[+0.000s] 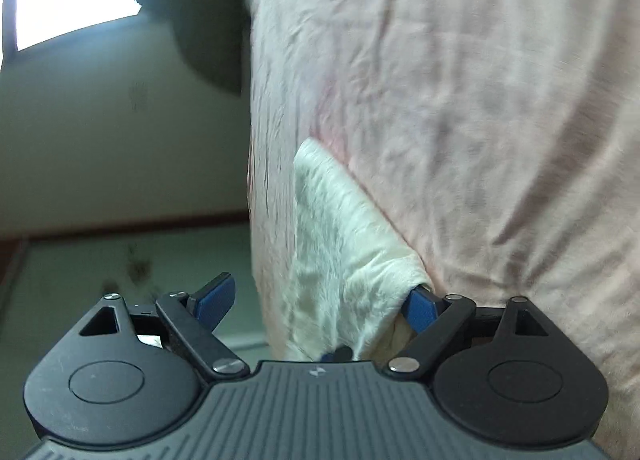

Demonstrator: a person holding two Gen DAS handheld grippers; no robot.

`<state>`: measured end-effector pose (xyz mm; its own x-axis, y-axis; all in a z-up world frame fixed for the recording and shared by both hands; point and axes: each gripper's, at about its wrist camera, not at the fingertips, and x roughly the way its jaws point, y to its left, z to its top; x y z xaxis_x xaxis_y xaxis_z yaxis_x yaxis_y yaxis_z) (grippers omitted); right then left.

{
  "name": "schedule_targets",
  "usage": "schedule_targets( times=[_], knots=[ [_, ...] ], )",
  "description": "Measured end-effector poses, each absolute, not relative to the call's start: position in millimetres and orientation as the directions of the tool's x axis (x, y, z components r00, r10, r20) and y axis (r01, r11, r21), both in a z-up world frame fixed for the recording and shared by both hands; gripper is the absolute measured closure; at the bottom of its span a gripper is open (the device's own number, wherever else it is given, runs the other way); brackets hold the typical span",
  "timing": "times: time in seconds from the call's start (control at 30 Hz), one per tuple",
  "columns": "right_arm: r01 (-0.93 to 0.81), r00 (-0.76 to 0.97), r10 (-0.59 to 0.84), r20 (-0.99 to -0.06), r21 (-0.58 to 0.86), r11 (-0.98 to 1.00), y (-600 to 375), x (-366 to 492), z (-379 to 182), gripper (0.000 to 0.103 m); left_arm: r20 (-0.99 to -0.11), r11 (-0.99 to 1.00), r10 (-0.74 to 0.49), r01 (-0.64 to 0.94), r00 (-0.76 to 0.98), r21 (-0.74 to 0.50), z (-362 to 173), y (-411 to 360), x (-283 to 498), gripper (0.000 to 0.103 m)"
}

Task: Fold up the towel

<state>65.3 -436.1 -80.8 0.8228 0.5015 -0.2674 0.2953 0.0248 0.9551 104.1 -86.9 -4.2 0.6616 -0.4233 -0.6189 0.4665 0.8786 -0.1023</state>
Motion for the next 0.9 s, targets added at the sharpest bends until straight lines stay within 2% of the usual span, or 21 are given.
schedule_targets(
  times=[0.1,0.17,0.23,0.27,0.33,0.43,0.47,0.53,0.57,0.67,0.83,0.9],
  knots=[
    [0.308,0.815,0.483,-0.320,0.945,0.106,-432.8,61.2,-79.8,0.037,-0.602,0.878,-0.435,0.464,0.669,-0.119,-5.6,-82.9,102.5,0.020],
    [0.306,0.808,0.489,-0.328,0.944,0.127,-431.7,58.5,-79.1,0.037,-0.611,0.886,-0.426,0.444,0.667,-0.133,0.0,-81.3,103.0,0.020],
    [0.326,0.770,0.523,-0.367,0.929,0.172,-429.9,56.1,-65.2,0.026,-0.625,0.890,-0.426,0.429,0.655,-0.157,14.9,-77.1,103.0,0.022],
    [0.312,0.756,0.537,-0.373,0.928,0.205,-430.3,54.1,-55.7,0.014,-0.602,0.883,-0.443,0.437,0.664,-0.169,25.9,-72.6,100.3,0.021],
    [0.236,0.756,0.537,-0.374,0.922,0.308,-431.3,46.3,-25.9,0.013,-0.534,0.878,-0.458,0.456,0.711,-0.146,48.7,-66.0,93.7,0.018],
    [0.126,0.787,0.515,-0.341,0.905,0.406,-434.0,49.0,9.7,0.007,-0.492,0.869,-0.478,0.475,0.728,-0.142,66.5,-67.3,107.3,0.004],
    [0.091,0.799,0.514,-0.312,0.908,0.410,-434.1,59.4,16.1,0.002,-0.501,0.867,-0.482,0.473,0.719,-0.156,65.5,-70.5,120.2,0.004],
    [0.060,0.812,0.512,-0.281,0.912,0.405,-434.5,89.5,22.0,0.002,-0.559,0.886,-0.446,0.435,0.700,-0.162,54.8,-80.3,150.8,0.006],
    [0.053,0.803,0.532,-0.269,0.921,0.386,-432.5,113.8,18.6,0.002,-0.600,0.903,-0.411,0.397,0.687,-0.164,48.2,-84.9,164.9,0.012],
    [0.129,0.755,0.579,-0.308,0.935,0.331,-423.2,176.1,-3.1,0.002,-0.691,0.934,-0.340,0.317,0.638,-0.167,26.5,-93.6,194.9,0.012],
    [0.231,0.671,0.576,-0.467,0.870,0.436,-401.2,225.2,-34.5,0.002,-0.709,0.939,-0.311,0.318,0.632,-0.129,5.3,-94.5,198.3,0.007],
    [0.203,0.697,0.580,-0.422,0.892,0.404,-405.2,222.1,-42.9,0.002,-0.704,0.936,-0.307,0.338,0.640,-0.100,1.7,-98.6,195.4,0.005]
  ],
)
